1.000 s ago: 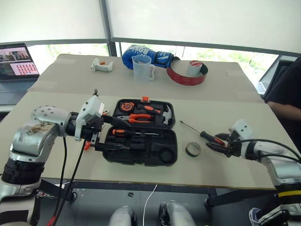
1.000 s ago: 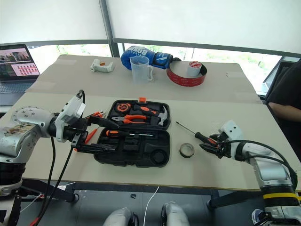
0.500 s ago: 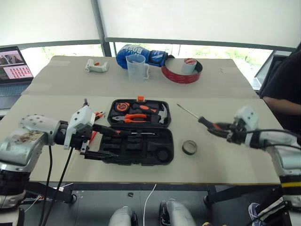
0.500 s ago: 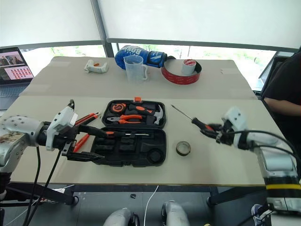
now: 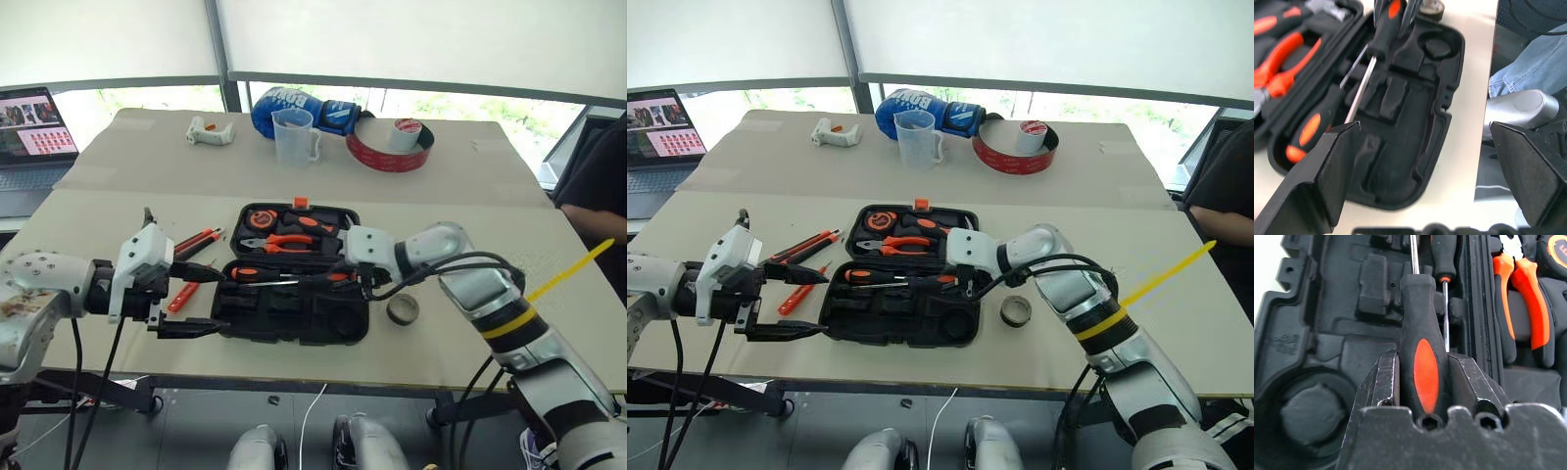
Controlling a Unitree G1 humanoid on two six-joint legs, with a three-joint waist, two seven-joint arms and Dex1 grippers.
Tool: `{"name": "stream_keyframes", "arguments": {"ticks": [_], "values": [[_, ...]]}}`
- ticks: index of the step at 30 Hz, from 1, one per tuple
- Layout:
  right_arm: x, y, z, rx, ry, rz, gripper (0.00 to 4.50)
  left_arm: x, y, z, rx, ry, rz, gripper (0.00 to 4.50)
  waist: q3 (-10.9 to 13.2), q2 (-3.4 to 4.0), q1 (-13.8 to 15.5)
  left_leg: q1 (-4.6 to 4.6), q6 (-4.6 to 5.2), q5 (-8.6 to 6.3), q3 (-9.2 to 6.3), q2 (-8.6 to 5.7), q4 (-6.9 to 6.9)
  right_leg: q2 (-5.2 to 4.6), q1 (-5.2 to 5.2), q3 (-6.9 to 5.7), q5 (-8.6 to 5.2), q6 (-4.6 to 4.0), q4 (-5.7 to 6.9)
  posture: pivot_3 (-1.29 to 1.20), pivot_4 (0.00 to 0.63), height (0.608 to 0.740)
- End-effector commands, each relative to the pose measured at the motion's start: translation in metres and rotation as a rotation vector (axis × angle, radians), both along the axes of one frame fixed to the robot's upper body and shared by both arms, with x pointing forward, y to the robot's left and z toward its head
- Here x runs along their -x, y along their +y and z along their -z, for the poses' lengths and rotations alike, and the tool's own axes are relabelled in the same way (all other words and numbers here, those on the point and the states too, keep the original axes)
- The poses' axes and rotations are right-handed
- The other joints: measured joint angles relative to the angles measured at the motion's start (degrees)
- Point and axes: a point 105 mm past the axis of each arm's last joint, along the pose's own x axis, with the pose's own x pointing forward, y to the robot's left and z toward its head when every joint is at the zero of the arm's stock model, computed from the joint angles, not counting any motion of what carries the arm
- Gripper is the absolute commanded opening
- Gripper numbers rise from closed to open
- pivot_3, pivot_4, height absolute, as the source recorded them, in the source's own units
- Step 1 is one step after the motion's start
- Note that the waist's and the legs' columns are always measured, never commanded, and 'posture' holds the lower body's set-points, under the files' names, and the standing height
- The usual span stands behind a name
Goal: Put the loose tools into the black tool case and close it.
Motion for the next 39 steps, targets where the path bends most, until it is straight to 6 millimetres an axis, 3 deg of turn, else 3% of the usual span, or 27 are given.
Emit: {"name": "stream_keyframes", "arguments": {"ticks": [1,4,15,16,19,23,27,30,39], "values": [[-0.001,0.003,-0.002,0.002,-0.009,0.011,1.06,0.002,-0.002,-0.012,0.001,-0.055,0.005,4.50,0.0,0.00,-0.1,0.00,0.00,0.00,0.00,0.00,0.00,0.00,0.00,-0.01,-0.02,0.04,-0.01,0.00,0.150,0.714],[-0.004,0.001,0.003,0.007,-0.001,0.043,1.06,0.000,-0.003,-0.012,0.004,-0.064,0.002,4.50,0.0,0.00,-0.3,0.00,0.00,0.00,0.00,0.03,0.01,0.02,0.00,0.00,-0.21,0.36,0.00,0.00,0.150,0.714],[0.003,-0.011,0.009,-0.016,0.080,0.134,1.06,-0.010,-0.007,-0.013,0.013,-0.088,0.011,4.50,0.0,0.00,-0.6,0.18,-0.04,0.01,0.04,0.03,0.05,-0.01,0.01,0.11,-0.24,0.34,0.34,0.00,0.150,0.714],[0.004,-0.011,0.010,-0.017,0.080,0.137,1.56,-0.011,-0.007,-0.014,0.014,-0.090,0.012,4.50,0.0,0.00,-0.6,0.18,-0.04,0.02,0.04,0.03,0.05,0.00,0.01,0.11,-0.24,0.34,0.34,0.00,0.150,0.714],[0.004,-0.008,0.007,-0.042,0.094,0.149,2.38,-0.012,-0.008,-0.014,0.014,-0.094,0.017,4.50,0.0,0.00,-0.7,0.19,-0.04,0.02,0.05,0.03,0.04,0.01,0.01,0.12,-0.25,0.34,0.34,0.00,0.150,0.714],[0.002,0.002,-0.009,-0.123,0.100,0.159,3.75,-0.013,-0.007,-0.015,0.012,-0.095,0.018,4.50,0.0,0.00,-0.8,0.21,-0.06,0.03,0.05,0.05,0.04,0.03,0.01,0.13,-0.25,0.33,0.35,0.00,0.150,0.714],[0.001,0.012,-0.018,-0.178,0.112,0.160,3.75,-0.014,-0.008,-0.015,0.013,-0.096,0.018,4.50,0.0,0.00,-0.8,0.20,-0.08,0.04,0.05,0.04,0.05,0.03,0.00,0.13,-0.25,0.33,0.39,0.00,0.150,0.714],[-0.002,0.020,-0.016,-0.183,0.109,0.156,3.01,-0.014,-0.008,-0.015,0.013,-0.096,0.017,4.50,0.0,0.00,-0.8,0.20,-0.08,0.04,0.05,0.04,0.04,0.02,0.00,0.13,-0.25,0.32,0.38,0.00,0.150,0.714],[-0.006,0.036,-0.002,-0.147,0.106,0.134,0.04,-0.013,-0.006,-0.014,0.013,-0.097,0.005,4.50,0.0,0.00,-0.9,0.20,-0.08,0.04,0.06,0.03,0.04,0.02,0.00,0.13,-0.26,0.31,0.39,0.00,0.150,0.714]]}}
